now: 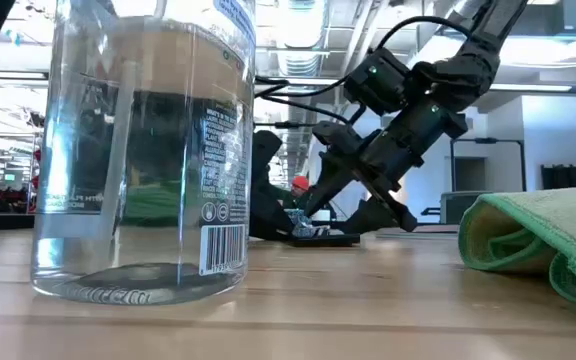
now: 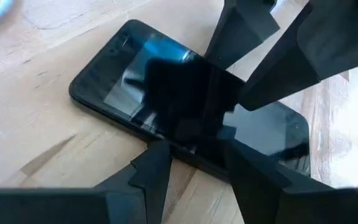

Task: Apply microfiber cloth
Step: Spray the front of the black cellphone with the spray bottle

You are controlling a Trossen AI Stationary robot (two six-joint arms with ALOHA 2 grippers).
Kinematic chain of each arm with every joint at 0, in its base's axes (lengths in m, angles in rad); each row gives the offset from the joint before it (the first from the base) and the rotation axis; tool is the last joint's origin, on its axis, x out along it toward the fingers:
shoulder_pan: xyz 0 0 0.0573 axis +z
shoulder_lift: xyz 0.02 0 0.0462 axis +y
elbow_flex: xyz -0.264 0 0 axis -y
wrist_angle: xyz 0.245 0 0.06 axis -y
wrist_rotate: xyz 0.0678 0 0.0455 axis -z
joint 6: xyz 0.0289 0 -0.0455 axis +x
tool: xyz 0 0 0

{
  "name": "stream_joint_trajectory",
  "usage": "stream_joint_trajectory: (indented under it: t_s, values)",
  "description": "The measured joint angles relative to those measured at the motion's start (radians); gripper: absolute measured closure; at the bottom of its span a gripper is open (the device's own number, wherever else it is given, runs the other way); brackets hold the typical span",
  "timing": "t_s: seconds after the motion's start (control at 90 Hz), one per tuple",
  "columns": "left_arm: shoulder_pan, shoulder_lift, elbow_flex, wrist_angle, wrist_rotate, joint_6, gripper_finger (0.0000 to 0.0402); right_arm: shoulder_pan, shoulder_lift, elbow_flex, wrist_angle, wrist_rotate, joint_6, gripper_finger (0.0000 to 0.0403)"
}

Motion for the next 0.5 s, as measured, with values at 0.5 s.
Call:
stream_joint_trajectory:
  t_s: [0.5]
  values:
    - [-0.007, 0.003, 0.002, -0.011, -0.020, 0.036, 0.0265, -0.004, -0.020, 0.001, 0.021, -0.070, -0.026, 0.0240]
